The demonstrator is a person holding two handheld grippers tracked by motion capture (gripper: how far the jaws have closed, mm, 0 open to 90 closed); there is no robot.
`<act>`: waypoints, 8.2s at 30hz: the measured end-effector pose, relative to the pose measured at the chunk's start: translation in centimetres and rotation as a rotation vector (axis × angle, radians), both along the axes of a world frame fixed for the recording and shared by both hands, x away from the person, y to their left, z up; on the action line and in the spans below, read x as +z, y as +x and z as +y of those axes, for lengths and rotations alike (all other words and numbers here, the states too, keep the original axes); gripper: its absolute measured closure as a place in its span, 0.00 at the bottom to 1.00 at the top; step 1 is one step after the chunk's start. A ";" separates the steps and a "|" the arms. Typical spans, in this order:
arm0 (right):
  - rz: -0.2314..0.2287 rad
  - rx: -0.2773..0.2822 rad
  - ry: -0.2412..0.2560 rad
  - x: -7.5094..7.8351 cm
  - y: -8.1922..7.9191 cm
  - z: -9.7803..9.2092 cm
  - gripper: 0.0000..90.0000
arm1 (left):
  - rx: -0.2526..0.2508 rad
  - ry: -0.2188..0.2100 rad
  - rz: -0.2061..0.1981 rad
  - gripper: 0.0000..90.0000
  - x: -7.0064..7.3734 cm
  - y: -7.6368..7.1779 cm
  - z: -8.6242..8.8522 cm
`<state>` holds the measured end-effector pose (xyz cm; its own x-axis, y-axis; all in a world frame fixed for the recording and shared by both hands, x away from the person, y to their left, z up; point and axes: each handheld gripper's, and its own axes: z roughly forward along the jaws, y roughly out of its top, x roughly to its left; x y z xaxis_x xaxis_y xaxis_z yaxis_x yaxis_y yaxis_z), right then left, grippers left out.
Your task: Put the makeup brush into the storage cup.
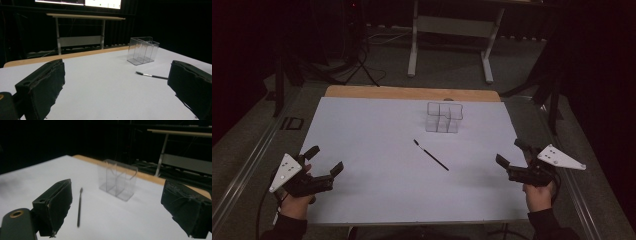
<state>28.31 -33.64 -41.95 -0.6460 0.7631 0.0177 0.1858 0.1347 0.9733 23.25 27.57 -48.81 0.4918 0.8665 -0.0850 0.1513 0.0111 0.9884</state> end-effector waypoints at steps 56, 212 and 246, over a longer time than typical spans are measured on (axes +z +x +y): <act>0.234 0.318 -0.213 -0.5 9.4 14.4 0.20 | -0.033 -0.002 -0.010 0.02 0.1 0.0 -0.2; 0.227 0.305 -0.146 1.0 4.9 14.3 0.95 | -0.436 -0.129 0.160 0.02 5.1 7.1 -11.8; 0.182 0.395 -0.099 0.2 3.3 16.2 0.95 | -0.705 -0.256 0.216 0.61 4.4 10.6 -17.5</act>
<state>31.64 -17.39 -41.75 -0.8816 0.4617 0.0976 0.2687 0.3210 0.9082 33.89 10.04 -44.40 0.8687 0.2962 -0.3969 0.3962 0.0652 0.9158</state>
